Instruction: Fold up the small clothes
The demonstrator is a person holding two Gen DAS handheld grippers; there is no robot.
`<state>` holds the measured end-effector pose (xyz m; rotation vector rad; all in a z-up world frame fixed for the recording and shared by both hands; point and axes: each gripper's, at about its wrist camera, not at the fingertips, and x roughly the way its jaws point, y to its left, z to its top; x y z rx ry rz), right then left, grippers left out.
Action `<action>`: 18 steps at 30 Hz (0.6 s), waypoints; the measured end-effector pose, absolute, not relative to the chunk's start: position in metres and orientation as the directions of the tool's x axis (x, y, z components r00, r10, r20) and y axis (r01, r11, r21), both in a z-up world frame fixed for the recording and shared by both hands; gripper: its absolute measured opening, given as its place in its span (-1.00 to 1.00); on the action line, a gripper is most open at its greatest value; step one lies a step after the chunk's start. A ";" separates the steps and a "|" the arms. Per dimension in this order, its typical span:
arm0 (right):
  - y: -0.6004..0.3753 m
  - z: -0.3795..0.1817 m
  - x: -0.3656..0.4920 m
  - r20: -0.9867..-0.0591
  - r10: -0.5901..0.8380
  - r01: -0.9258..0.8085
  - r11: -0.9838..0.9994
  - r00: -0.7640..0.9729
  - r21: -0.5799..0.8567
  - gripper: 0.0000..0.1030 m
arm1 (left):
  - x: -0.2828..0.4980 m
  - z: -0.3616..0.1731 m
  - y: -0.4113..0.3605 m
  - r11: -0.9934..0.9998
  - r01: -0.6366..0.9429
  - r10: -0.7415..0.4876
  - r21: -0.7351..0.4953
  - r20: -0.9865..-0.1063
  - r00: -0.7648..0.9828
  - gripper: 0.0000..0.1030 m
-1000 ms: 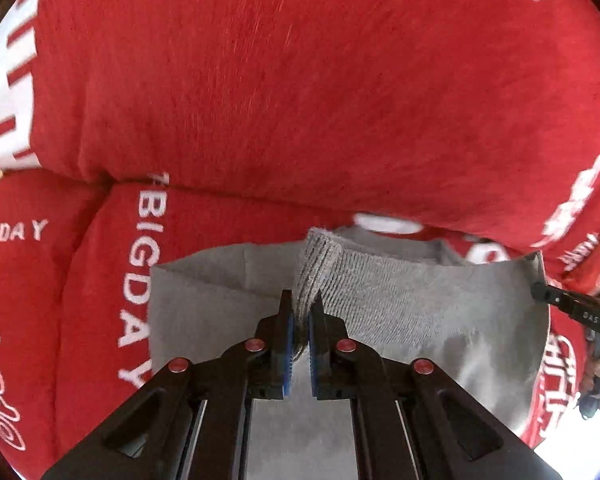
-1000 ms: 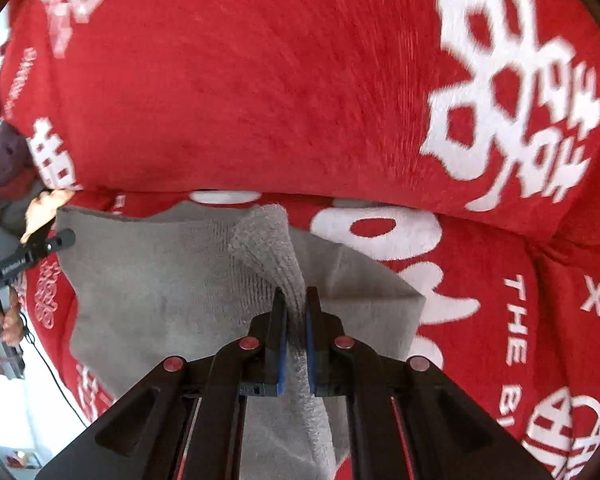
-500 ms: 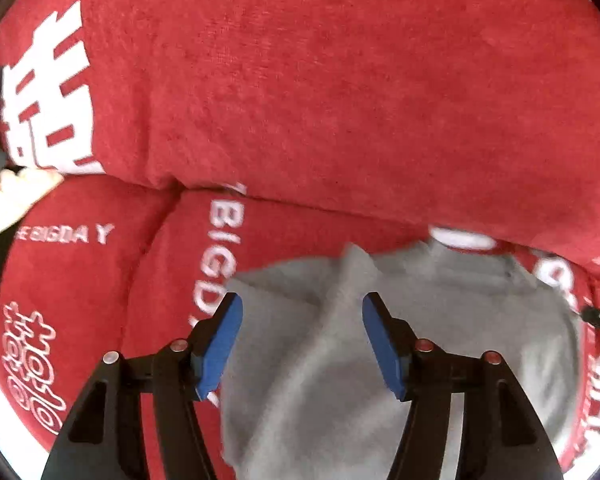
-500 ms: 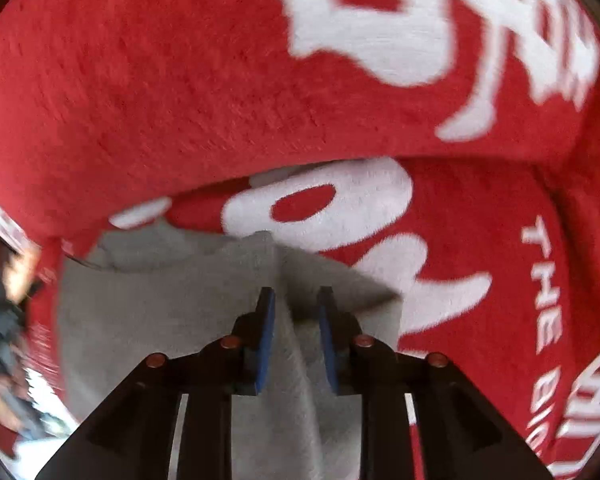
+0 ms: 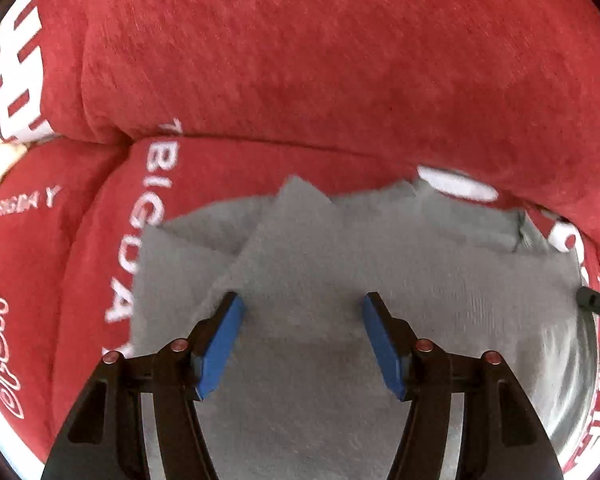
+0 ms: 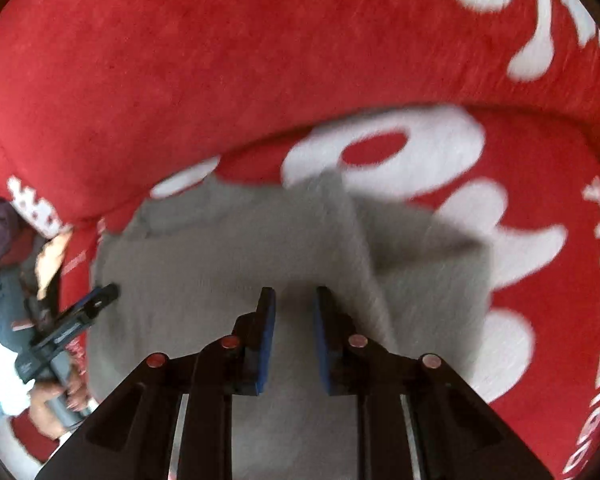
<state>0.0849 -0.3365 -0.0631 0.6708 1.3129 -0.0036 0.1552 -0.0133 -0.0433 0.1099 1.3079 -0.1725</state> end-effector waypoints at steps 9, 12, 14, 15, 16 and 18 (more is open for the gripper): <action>-0.367 -0.031 0.054 -0.854 0.405 0.420 0.747 0.328 0.516 0.06 | 0.122 0.002 0.031 0.975 0.219 -0.081 -0.035 -0.976 0.203 0.23; -0.365 -0.026 0.011 -0.837 0.458 0.445 0.709 0.300 0.547 0.06 | 0.095 0.005 0.053 0.976 0.209 -0.091 -0.060 -0.986 0.140 0.23; -0.361 -0.027 -0.023 -0.817 0.496 0.488 0.656 0.296 0.575 0.06 | 0.075 0.004 0.070 0.979 0.187 -0.101 -0.080 -0.989 0.104 0.23; -0.359 -0.030 -0.049 -0.803 0.515 0.529 0.611 0.300 0.589 0.06 | 0.065 0.003 0.078 0.981 0.173 -0.102 -0.086 -0.991 0.089 0.23; -0.357 -0.032 -0.068 -0.791 0.528 0.561 0.571 0.307 0.599 0.06 | 0.056 0.002 0.086 0.983 0.157 -0.103 -0.091 -0.992 0.074 0.23; -0.352 -0.039 -0.114 -0.754 0.558 0.632 0.455 0.347 0.628 0.06 | 0.043 -0.002 0.100 0.985 0.130 -0.124 -0.117 -0.991 0.047 0.23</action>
